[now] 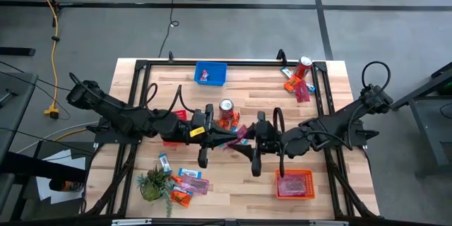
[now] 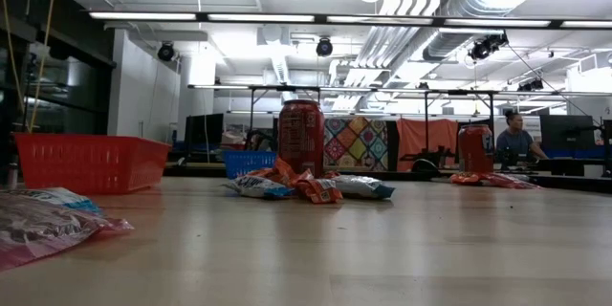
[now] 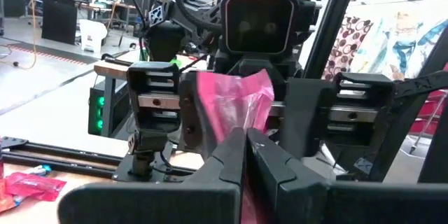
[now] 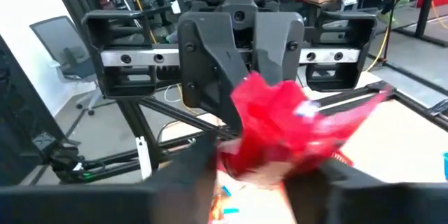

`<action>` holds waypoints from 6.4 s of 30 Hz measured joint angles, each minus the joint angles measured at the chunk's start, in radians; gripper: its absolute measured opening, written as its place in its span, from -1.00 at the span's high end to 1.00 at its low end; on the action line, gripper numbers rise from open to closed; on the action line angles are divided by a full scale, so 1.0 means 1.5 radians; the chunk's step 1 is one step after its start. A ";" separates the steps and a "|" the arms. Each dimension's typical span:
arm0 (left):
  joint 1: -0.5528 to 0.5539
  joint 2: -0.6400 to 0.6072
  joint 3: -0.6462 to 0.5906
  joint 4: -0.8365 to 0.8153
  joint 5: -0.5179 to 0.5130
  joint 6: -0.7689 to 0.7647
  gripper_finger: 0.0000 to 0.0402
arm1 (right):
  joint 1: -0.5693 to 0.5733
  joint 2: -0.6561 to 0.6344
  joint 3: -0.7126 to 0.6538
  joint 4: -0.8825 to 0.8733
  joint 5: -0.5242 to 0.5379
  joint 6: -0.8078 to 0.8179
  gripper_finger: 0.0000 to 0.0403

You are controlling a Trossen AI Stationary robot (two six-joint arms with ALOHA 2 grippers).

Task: Sort candy
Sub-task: Put the red candy into the orange bin

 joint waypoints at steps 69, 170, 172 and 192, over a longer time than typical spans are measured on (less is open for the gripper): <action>-0.089 -0.115 -0.274 -0.072 -0.197 -0.298 0.69 | 0.157 0.082 -0.147 -0.647 -0.606 0.422 -0.28; 0.494 -0.359 -0.274 -0.221 0.325 -0.047 0.69 | -0.440 -0.273 -0.436 0.040 -0.532 0.213 0.99; 0.463 -0.341 -0.274 -0.202 0.331 -0.093 0.69 | -0.402 -0.273 -0.436 0.054 -0.532 0.212 0.99; 0.089 -0.082 -0.274 0.146 -0.020 -0.319 0.69 | 0.191 -0.273 -0.436 -0.122 -0.442 0.407 0.99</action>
